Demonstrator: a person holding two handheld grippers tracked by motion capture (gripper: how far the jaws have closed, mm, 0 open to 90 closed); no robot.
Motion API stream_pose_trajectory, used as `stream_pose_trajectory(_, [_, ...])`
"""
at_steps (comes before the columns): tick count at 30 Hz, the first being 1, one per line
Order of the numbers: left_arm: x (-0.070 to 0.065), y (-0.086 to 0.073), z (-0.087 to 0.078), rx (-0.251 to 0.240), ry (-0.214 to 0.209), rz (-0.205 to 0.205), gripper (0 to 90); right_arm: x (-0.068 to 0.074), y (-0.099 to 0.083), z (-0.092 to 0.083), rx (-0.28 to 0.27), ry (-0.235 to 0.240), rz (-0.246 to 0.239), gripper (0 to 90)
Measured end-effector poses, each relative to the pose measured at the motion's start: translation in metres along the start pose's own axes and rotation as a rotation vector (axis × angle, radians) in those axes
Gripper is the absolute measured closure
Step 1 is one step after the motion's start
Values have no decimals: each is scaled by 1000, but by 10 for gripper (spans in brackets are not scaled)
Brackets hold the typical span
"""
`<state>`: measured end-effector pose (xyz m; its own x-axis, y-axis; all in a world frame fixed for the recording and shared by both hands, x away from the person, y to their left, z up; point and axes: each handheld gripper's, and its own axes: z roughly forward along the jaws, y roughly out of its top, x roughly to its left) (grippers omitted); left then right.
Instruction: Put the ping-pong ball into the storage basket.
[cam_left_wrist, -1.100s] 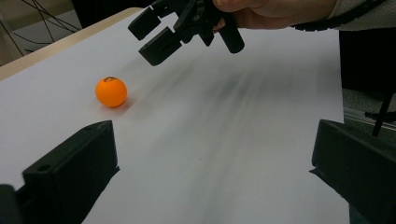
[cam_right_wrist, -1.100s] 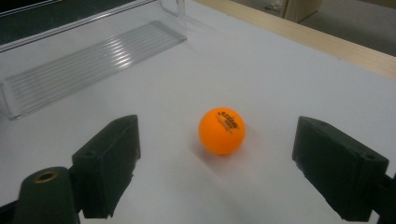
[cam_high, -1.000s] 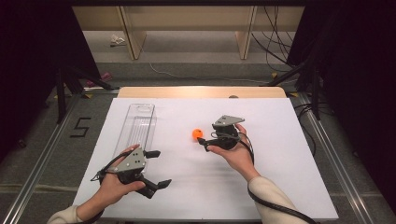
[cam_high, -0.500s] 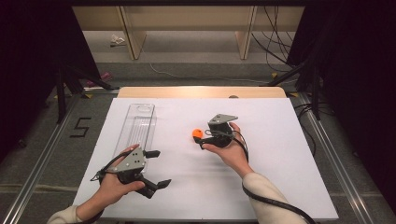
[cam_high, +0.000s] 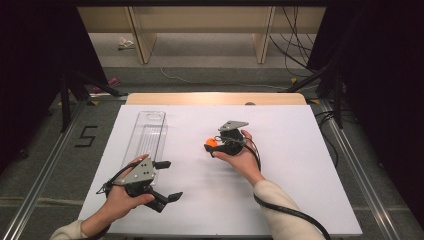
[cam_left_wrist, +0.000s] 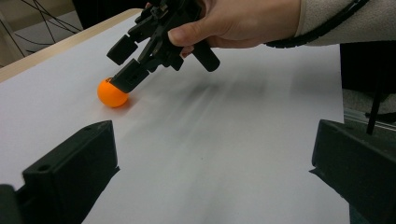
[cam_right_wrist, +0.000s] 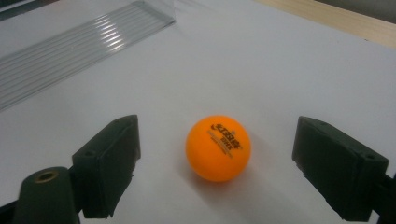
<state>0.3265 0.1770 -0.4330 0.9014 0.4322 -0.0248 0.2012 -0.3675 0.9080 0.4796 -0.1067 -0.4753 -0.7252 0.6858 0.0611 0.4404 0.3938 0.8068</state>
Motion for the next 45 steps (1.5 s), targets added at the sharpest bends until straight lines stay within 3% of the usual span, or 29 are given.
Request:
stream_pose_trajectory(14, [0, 0, 0, -2, 1, -1, 0, -2, -1, 14, 32, -9, 7, 171])
stream_pose_trajectory(45, [0, 0, 0, -2, -2, -3, 0, 0, -5, 27, 84, -11, -9, 505])
